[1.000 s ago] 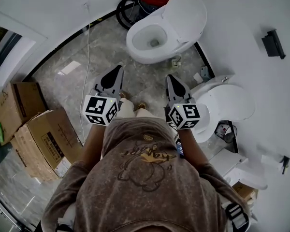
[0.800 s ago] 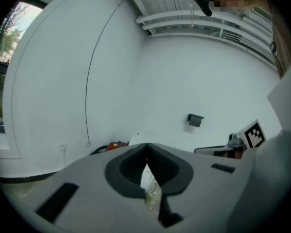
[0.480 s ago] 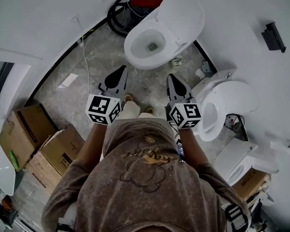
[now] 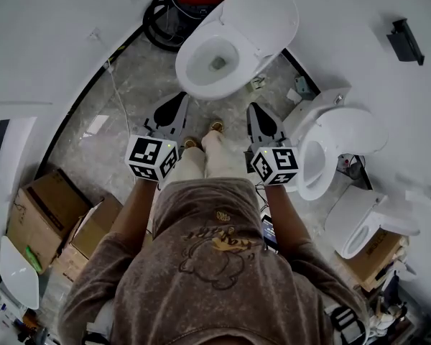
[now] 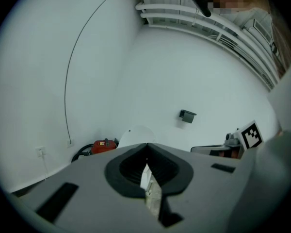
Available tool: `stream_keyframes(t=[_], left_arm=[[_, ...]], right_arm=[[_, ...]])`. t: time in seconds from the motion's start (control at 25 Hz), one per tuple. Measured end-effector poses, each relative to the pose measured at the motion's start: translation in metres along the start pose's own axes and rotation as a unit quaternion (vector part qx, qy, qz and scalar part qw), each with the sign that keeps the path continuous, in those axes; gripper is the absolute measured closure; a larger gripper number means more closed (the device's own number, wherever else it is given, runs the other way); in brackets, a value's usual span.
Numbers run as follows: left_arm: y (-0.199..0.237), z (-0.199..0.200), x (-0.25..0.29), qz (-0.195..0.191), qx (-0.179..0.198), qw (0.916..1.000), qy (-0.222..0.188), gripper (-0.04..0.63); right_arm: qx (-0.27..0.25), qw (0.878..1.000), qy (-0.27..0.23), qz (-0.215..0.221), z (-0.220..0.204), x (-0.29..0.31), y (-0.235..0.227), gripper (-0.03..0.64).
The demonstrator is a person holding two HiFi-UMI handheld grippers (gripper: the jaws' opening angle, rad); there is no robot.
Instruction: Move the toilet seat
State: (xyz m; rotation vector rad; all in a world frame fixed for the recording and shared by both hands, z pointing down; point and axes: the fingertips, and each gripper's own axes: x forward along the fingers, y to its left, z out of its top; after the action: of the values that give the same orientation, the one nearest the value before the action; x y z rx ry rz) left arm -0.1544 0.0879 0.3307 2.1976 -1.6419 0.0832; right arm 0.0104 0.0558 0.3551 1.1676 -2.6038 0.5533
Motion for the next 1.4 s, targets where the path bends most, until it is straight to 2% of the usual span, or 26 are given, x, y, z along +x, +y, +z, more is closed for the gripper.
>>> stream_keyframes(t=[0.36, 0.68, 1.08, 1.4], left_arm=[[0.031, -0.019, 0.040, 0.009, 0.000, 0.9999, 0.012, 0.586], [0.064, -0.058, 0.074, 0.021, -0.001, 0.9995, 0.025, 0.586], [0.085, -0.110, 0.111, 0.017, 0.014, 0.9991, 0.037, 0.586], [0.102, -0.159, 0.127, 0.018, 0.007, 0.9986, 0.049, 0.586]], right_arm=[[0.005, 1.000, 0.013, 0.000, -0.019, 0.045, -0.023, 0.618], [0.003, 0.999, 0.034, 0.002, -0.062, 0.088, -0.039, 0.618], [0.006, 0.999, 0.051, 0.009, -0.115, 0.133, -0.050, 0.618], [0.009, 0.998, 0.067, 0.015, -0.160, 0.162, -0.056, 0.618]])
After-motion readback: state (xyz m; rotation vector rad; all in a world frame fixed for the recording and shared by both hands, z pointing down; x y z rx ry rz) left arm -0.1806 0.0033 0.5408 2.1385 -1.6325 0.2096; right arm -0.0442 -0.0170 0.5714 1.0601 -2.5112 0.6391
